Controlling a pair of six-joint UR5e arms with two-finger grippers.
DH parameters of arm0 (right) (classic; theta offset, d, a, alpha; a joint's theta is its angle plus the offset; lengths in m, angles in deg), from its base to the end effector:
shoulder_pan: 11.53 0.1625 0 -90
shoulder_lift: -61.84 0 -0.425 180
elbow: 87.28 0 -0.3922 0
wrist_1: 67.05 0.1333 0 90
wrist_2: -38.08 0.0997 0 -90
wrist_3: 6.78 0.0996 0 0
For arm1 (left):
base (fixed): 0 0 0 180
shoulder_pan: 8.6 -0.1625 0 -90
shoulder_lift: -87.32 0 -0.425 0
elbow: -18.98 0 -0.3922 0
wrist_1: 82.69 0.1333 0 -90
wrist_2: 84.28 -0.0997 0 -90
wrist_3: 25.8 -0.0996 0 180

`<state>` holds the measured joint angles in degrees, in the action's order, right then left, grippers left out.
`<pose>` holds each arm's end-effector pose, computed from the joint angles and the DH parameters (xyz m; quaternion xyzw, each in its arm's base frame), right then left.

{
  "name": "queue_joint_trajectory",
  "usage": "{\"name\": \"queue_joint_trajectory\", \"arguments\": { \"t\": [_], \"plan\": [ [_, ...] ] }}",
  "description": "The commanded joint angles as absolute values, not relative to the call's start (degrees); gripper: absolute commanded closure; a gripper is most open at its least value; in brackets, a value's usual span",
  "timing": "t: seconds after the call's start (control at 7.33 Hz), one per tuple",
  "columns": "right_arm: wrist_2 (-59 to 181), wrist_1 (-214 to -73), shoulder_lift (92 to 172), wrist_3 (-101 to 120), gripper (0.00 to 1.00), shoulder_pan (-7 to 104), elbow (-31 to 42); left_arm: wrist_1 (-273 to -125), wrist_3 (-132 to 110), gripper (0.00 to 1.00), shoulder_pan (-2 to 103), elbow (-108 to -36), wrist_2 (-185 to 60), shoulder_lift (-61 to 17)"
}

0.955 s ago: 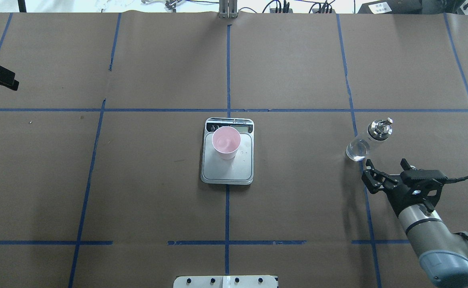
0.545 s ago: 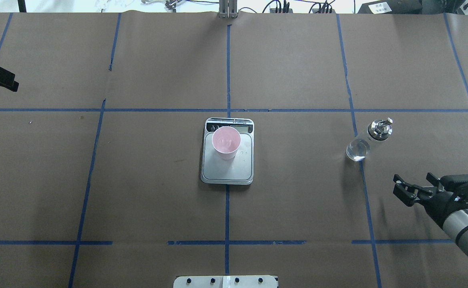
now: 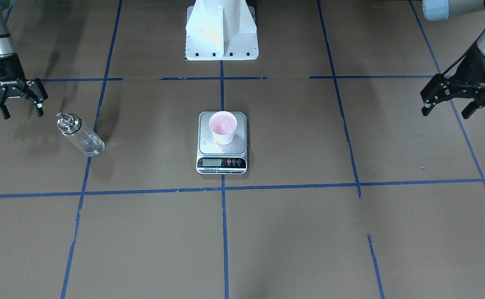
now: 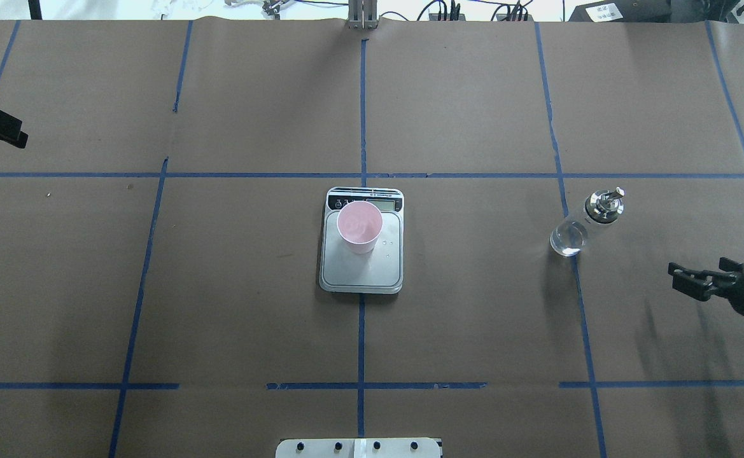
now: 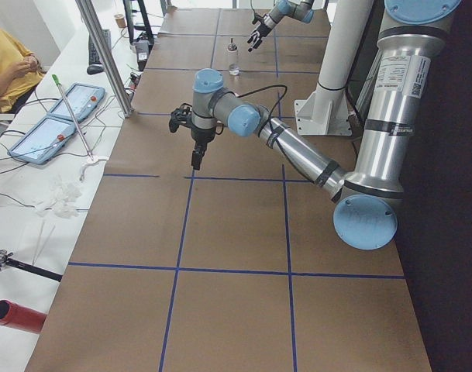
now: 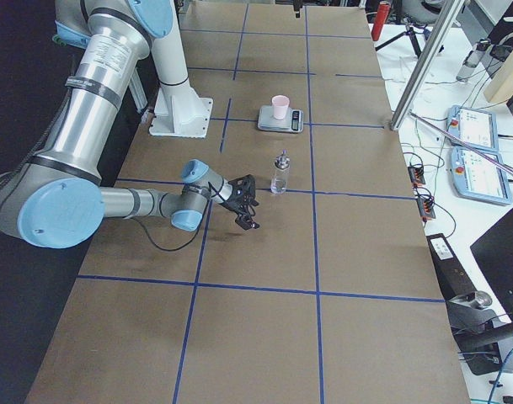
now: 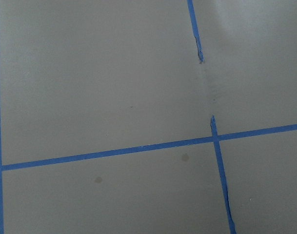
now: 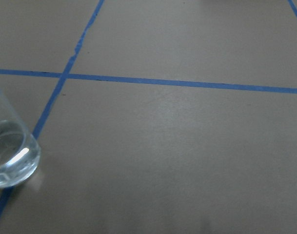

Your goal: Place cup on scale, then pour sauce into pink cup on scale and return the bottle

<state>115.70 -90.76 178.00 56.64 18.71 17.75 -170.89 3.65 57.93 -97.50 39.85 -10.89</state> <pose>-0.2109 -0.3019 0.5934 0.3031 -0.3594 0.0780 0.8792 0.1328 -0.5002 0.3750 0.1169 0.3726 0.0351 0.9200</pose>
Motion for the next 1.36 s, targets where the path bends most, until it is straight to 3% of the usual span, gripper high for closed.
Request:
{"name": "queue_joint_trajectory", "arguments": {
  "t": [0.0,0.27,0.68,1.09,1.23],
  "plan": [
    [136.2,-90.8,175.0,47.0,0.0,36.8,14.6,-170.8,-0.2,0.0,59.1,-97.4,43.8,-9.5],
    [153.6,-100.5,167.5,36.2,0.0,53.2,10.7,-170.6,-5.9,0.0,62.0,-95.9,43.7,-9.3],
    [168.7,-128.8,157.7,11.8,0.0,72.0,10.9,-170.8,-9.4,0.0,65.6,-96.6,43.9,-5.9],
    [171.1,-157.6,150.1,-8.8,0.0,80.0,11.9,-169.9,-14.5,0.0,70.9,-94.6,46.9,-4.7],
    [171.1,-163.4,148.8,-14.6,0.0,80.8,11.7,-169.4,-14.7,0.0,73.6,-89.8,51.0,-4.7]
  ]
}}
